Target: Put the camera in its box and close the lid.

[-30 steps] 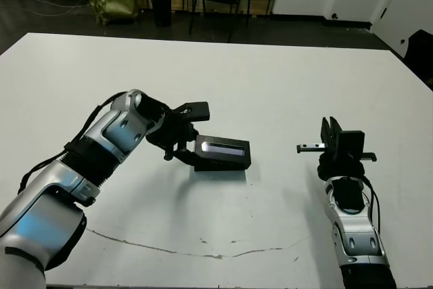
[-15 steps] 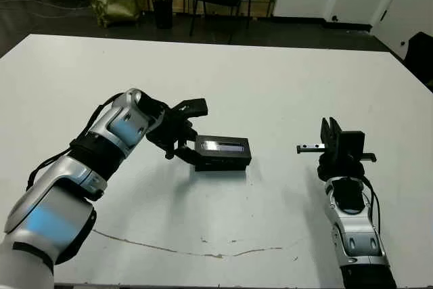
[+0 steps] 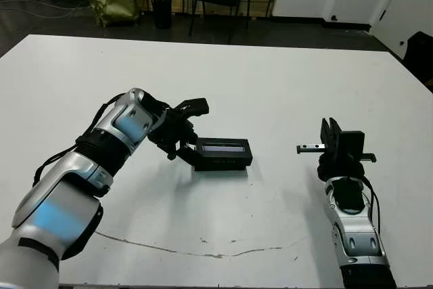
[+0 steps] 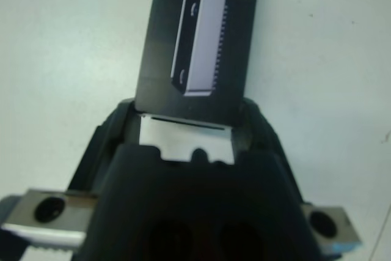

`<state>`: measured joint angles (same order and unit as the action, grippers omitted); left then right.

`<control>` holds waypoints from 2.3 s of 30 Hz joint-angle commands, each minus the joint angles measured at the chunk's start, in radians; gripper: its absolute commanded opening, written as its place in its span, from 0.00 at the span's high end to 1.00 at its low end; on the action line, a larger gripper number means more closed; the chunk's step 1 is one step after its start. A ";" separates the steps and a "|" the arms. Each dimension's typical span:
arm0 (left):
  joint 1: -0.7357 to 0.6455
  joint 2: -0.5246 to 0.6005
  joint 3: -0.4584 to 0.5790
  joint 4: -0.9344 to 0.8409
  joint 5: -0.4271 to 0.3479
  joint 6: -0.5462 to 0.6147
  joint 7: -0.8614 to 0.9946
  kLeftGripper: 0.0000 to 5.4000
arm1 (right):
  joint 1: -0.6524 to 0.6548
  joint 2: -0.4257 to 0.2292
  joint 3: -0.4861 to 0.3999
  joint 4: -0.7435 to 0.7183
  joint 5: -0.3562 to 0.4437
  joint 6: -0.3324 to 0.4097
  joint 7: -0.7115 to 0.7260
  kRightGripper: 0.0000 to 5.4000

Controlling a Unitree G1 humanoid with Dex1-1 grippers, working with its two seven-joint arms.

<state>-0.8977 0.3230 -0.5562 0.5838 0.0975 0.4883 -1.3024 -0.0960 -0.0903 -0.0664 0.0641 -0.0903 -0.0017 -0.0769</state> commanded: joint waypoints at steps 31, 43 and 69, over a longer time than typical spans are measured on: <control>0.082 0.056 -0.030 -0.030 0.055 -0.032 -0.002 0.55 | 0.022 -0.006 -0.001 -0.022 -0.004 0.037 0.003 1.00; 0.089 0.047 -0.059 -0.002 0.075 -0.034 -0.009 0.56 | 0.024 -0.003 -0.003 -0.015 -0.004 0.024 0.002 1.00; 0.095 0.058 -0.104 -0.008 0.128 -0.129 -0.016 0.00 | 0.026 -0.002 -0.004 -0.026 -0.003 0.057 0.001 1.00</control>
<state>-0.8511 0.3857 -0.6285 0.5415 0.1951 0.3291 -1.3042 -0.0722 -0.0883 -0.0664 0.0344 -0.0915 0.0261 -0.0740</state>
